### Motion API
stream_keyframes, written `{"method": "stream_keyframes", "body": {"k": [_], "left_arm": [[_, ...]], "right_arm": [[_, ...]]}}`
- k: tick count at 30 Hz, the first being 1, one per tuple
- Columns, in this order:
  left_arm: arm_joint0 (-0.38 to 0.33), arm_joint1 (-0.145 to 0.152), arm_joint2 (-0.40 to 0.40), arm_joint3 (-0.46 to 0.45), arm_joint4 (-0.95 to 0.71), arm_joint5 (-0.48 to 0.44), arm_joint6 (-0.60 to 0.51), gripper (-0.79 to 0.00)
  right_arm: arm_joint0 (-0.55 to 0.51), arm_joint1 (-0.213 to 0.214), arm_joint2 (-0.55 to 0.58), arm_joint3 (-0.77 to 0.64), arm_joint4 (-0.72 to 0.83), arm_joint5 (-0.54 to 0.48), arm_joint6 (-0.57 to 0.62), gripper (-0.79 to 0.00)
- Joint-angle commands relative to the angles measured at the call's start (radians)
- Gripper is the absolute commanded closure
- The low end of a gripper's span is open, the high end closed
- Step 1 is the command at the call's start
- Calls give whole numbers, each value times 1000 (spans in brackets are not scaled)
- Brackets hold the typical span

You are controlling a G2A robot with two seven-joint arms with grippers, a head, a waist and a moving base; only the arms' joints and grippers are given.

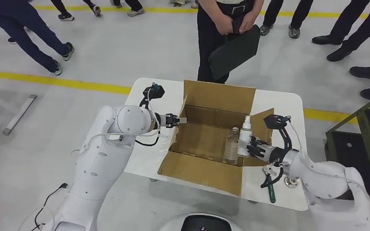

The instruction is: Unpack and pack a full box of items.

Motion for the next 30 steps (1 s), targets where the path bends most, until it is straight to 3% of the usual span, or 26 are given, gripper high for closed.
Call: {"method": "stream_keyframes", "body": {"k": [1,14,20,30], "left_arm": [[0,0,0,0,0,0,0,-785],[51,18,-54,-23,86,15,124,-785],[64,23,-73,-31,112,37,150,-785],[64,23,-73,-31,112,37,150,-785]], "right_arm": [[-3,0,8,-6,4,-1,1,0],[-19,1,-32,-9,-16,-13,-34,0],[75,-12,-199,74,-93,56,-110,0],[363,-71,-549,416,-284,263,-173,0]]}}
